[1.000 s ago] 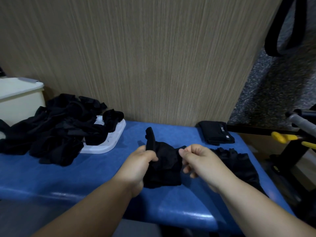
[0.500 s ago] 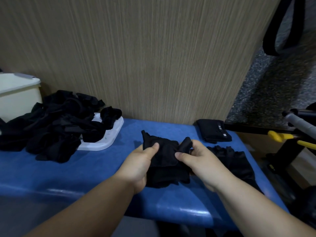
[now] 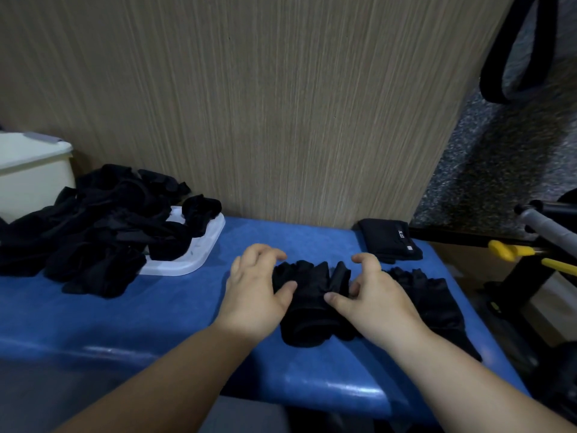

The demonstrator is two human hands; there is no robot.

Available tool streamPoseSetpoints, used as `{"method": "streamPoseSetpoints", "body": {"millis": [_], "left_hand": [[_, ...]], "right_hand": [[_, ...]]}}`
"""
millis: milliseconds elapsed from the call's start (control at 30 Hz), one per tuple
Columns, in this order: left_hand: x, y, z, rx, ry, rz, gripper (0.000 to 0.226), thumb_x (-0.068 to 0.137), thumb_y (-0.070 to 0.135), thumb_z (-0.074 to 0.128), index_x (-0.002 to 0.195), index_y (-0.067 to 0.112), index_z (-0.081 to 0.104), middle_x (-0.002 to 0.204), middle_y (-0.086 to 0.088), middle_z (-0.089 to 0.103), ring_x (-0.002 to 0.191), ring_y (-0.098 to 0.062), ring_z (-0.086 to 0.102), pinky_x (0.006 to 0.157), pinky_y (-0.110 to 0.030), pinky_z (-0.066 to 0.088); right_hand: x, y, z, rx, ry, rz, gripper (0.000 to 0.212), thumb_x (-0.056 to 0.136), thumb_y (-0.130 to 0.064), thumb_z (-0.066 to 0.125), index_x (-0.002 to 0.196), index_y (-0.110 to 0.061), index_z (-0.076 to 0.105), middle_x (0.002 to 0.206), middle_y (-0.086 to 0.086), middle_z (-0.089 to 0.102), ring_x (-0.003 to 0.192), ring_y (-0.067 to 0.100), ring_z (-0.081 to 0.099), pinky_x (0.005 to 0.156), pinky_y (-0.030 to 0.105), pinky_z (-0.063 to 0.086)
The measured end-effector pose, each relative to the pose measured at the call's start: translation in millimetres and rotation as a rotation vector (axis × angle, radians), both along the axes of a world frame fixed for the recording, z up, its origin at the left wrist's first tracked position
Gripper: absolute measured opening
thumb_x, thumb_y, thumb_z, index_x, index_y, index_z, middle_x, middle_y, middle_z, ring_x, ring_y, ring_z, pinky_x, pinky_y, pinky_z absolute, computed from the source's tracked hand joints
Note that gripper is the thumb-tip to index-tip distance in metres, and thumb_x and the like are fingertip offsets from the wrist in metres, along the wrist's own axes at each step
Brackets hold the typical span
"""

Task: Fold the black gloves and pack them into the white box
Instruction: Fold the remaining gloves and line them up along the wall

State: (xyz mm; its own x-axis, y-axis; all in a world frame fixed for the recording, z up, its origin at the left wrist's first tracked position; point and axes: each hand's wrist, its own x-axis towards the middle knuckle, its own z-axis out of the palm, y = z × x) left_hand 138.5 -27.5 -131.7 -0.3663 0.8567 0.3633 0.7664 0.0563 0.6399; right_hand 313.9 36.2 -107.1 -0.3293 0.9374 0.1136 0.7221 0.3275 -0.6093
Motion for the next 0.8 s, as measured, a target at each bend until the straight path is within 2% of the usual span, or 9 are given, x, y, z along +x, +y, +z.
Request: {"method": "streamPoseSetpoints", "body": {"millis": [67, 133, 200, 300, 400, 500, 633, 733, 800], "left_hand": [[1.8, -1.8, 0.3, -0.046, 0.102, -0.079, 0.03, 0.089, 0.04, 0.059, 0.118, 0.034, 0.056, 0.122, 0.02, 0.048, 0.123, -0.006, 0.036, 0.107, -0.03, 0.029], [2.9, -1.9, -2.7, -0.175, 0.152, -0.157, 0.041, 0.09, 0.049, 0.054, 0.129, 0.037, 0.05, 0.131, 0.019, 0.048, 0.13, -0.005, 0.033, 0.112, -0.031, 0.026], [3.0, -0.2, -7.3, -0.325, 0.218, -0.227, 0.055, 0.091, 0.054, 0.049, 0.142, 0.036, 0.037, 0.147, 0.017, 0.035, 0.141, -0.005, 0.019, 0.117, -0.034, 0.017], [1.6, -0.1, -7.2, -0.442, 0.284, -0.282, 0.061, 0.093, 0.056, 0.043, 0.148, 0.036, 0.026, 0.156, 0.019, 0.018, 0.145, -0.004, 0.001, 0.119, -0.036, 0.006], [0.6, -1.5, -4.4, -0.482, 0.306, -0.308, 0.06, 0.094, 0.056, 0.04, 0.148, 0.037, 0.024, 0.158, 0.018, 0.012, 0.146, -0.005, -0.004, 0.119, -0.037, 0.002], [0.3, -2.5, -4.2, -0.502, 0.326, -0.319, 0.058, 0.094, 0.057, 0.038, 0.148, 0.04, 0.024, 0.159, 0.017, 0.01, 0.145, -0.005, -0.007, 0.118, -0.038, -0.002], [-1.1, -3.9, -5.3, -0.496, 0.313, -0.303, 0.063, 0.092, 0.059, 0.04, 0.148, 0.037, 0.021, 0.158, 0.018, 0.012, 0.145, -0.003, -0.006, 0.119, -0.04, -0.001], [-0.7, -6.2, -5.2, -0.461, 0.269, -0.275, 0.068, 0.091, 0.058, 0.044, 0.148, 0.034, 0.016, 0.157, 0.013, 0.018, 0.145, -0.003, -0.003, 0.119, -0.04, 0.001], [0.9, -7.8, -3.3, -0.445, 0.272, -0.289, 0.067, 0.092, 0.055, 0.044, 0.149, 0.038, 0.012, 0.158, 0.014, 0.014, 0.145, -0.003, -0.004, 0.119, -0.039, -0.001]], "right_hand": [[-0.2, 2.6, -1.3, 0.021, 0.033, -0.002, 0.073, 0.076, -0.044, 0.073, 0.134, -0.027, 0.033, 0.083, -0.01, 0.056, 0.087, 0.011, 0.058, 0.079, 0.03, 0.047], [-1.1, 4.2, -3.1, 0.02, 0.065, 0.012, 0.069, 0.077, -0.04, 0.074, 0.133, -0.028, 0.036, 0.088, -0.012, 0.056, 0.086, 0.007, 0.057, 0.08, 0.028, 0.047], [-2.1, 4.5, -5.5, 0.023, 0.087, 0.046, 0.063, 0.078, -0.033, 0.074, 0.13, -0.03, 0.038, 0.092, -0.014, 0.056, 0.088, 0.002, 0.056, 0.081, 0.025, 0.047], [-2.4, 5.2, -7.8, 0.041, 0.116, 0.107, 0.055, 0.079, -0.023, 0.074, 0.121, -0.035, 0.041, 0.094, -0.017, 0.058, 0.091, -0.003, 0.055, 0.076, 0.011, 0.041], [-2.7, 5.8, -10.6, 0.052, 0.071, 0.195, 0.048, 0.079, -0.019, 0.073, 0.113, -0.039, 0.045, 0.096, -0.022, 0.06, 0.093, -0.002, 0.053, 0.073, 0.005, 0.035], [-3.4, 4.0, -14.3, 0.053, -0.016, 0.28, 0.045, 0.083, -0.02, 0.068, 0.116, -0.042, 0.046, 0.103, -0.025, 0.059, 0.104, -0.004, 0.046, 0.079, 0.005, 0.032], [-3.8, 2.6, -17.4, 0.058, -0.099, 0.34, 0.043, 0.09, -0.022, 0.058, 0.125, -0.041, 0.044, 0.116, -0.023, 0.053, 0.113, -0.006, 0.044, 0.095, 0.012, 0.035], [-3.2, 3.2, -17.2, 0.065, -0.125, 0.36, 0.045, 0.091, -0.022, 0.055, 0.129, -0.04, 0.042, 0.12, -0.021, 0.054, 0.117, -0.004, 0.045, 0.098, 0.014, 0.036], [-2.5, 3.8, -16.5, 0.054, -0.128, 0.367, 0.046, 0.092, -0.022, 0.055, 0.133, -0.038, 0.04, 0.122, -0.02, 0.056, 0.12, -0.003, 0.044, 0.099, 0.015, 0.036]]}}
